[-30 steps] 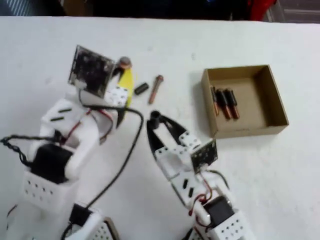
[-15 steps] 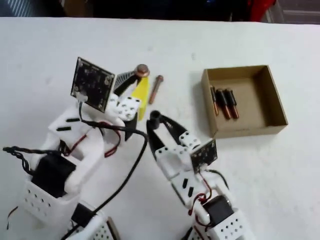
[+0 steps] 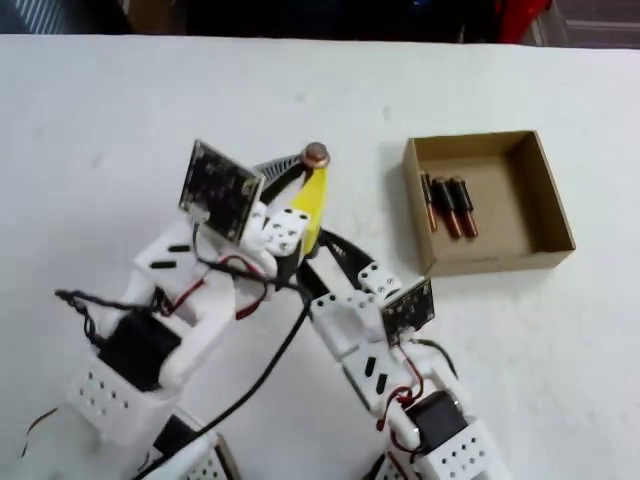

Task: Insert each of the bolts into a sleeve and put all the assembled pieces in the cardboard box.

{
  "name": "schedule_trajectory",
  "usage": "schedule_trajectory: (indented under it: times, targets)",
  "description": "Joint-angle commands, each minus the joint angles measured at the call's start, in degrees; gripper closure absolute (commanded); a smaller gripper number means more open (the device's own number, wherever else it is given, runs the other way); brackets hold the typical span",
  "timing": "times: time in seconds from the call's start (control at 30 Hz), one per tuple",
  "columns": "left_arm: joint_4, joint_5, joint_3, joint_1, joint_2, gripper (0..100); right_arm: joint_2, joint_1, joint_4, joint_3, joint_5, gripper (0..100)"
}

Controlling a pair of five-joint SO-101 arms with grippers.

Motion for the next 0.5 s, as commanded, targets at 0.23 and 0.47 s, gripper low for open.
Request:
schedule_trajectory:
  times: [0.23,0.47]
  targets:
    - [-5.71,5.71,7.65,1.19,-10.15,98,-0.84,-0.48,-1.36,0.53,-0.09,98.1]
    - [-5.63,7.12,7.74,1.19,-9.98,98,-0.84,-0.57,-1.19,0.53,2.55,98.1]
